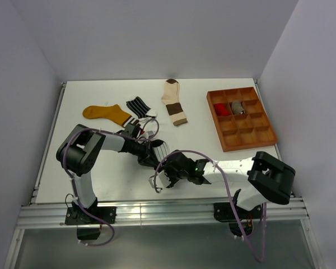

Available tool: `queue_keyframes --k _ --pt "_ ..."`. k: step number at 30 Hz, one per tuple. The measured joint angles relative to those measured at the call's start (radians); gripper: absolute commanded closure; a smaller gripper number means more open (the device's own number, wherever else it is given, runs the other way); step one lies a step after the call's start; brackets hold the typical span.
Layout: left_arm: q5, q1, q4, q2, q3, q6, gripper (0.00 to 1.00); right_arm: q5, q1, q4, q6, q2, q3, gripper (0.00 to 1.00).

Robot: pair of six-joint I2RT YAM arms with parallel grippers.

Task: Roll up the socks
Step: Roll the sock at the center of the board.

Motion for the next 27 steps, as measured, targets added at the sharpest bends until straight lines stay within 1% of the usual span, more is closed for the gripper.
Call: queue_keyframes --k 12,14,15,16,18,21,22,24,26,27 --pt "-0.001 0.0 -0.032 0.0 0.01 0.019 1.0 0.043 0.002 0.081 -0.007 0.055 0.003 0.51" --pt "-0.001 0.0 -0.035 0.0 0.011 0.024 1.0 0.05 0.0 0.086 -0.008 0.065 0.009 0.55" --pt "-0.001 0.0 -0.037 0.0 0.011 0.026 1.0 0.053 -0.002 0.086 -0.008 0.075 0.018 0.6" --pt "0.0 0.0 -0.038 0.0 0.011 0.027 1.0 0.055 -0.003 0.087 -0.009 0.084 0.025 0.62" --pt "0.0 0.0 -0.039 0.0 0.012 0.032 1.0 0.057 -0.008 0.086 -0.008 0.102 0.044 0.64" --pt "0.0 0.0 -0.04 0.0 0.012 0.034 0.99 0.053 -0.019 0.072 -0.004 0.111 0.061 0.74" --pt "0.0 0.0 -0.039 0.0 0.012 0.034 0.98 0.049 -0.023 0.056 0.0 0.111 0.07 0.77" --pt "-0.001 0.0 -0.038 -0.002 0.011 0.033 0.93 0.031 -0.032 0.013 0.011 0.113 0.096 0.8" --pt "-0.006 -0.001 -0.029 -0.009 0.003 0.031 0.82 0.006 -0.046 -0.035 0.027 0.114 0.124 0.82" --pt "-0.014 -0.001 -0.021 -0.016 -0.005 0.026 0.81 -0.012 -0.055 -0.065 0.035 0.114 0.141 0.82"
